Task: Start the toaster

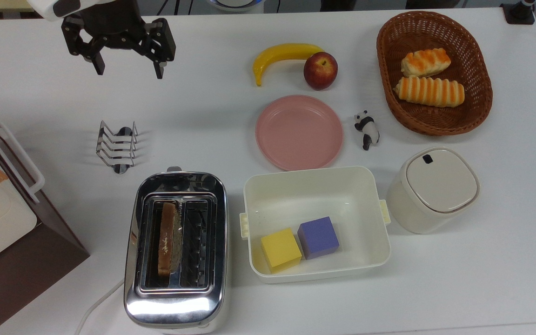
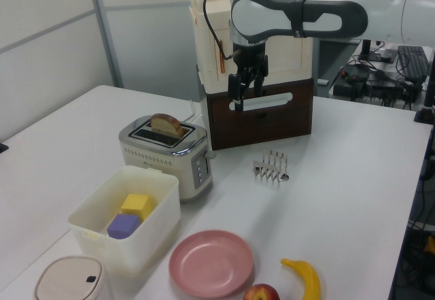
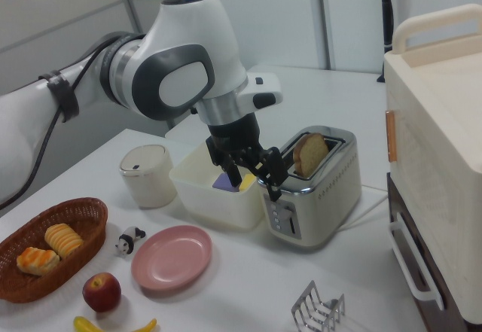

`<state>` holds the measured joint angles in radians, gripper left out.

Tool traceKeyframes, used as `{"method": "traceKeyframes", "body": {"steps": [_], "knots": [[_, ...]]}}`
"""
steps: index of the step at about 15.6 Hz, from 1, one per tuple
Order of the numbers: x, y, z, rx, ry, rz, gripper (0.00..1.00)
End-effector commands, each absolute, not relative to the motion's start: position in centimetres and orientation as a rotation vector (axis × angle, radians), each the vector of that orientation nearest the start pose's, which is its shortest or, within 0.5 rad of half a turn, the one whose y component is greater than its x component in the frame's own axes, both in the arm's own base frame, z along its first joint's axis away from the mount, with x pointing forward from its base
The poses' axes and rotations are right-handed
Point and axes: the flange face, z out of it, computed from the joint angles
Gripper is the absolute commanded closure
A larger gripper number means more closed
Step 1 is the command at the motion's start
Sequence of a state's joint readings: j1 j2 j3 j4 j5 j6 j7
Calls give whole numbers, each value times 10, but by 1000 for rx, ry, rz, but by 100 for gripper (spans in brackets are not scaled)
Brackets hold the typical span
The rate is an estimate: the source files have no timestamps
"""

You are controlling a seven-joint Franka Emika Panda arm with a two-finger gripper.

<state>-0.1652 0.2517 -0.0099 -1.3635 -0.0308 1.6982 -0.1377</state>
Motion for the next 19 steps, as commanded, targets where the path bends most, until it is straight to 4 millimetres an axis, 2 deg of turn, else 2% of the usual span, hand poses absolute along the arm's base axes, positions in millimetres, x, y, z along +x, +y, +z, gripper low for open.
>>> {"method": "traceKeyframes", "body": {"steps": [1, 14, 15, 19], "knots": [[620, -108, 591, -3191, 100, -90, 0], [623, -104, 583, -3191, 102, -64, 2], [623, -103, 582, -3192, 95, -59, 14], [623, -106, 580, -3189, 109, -59, 46]]}}
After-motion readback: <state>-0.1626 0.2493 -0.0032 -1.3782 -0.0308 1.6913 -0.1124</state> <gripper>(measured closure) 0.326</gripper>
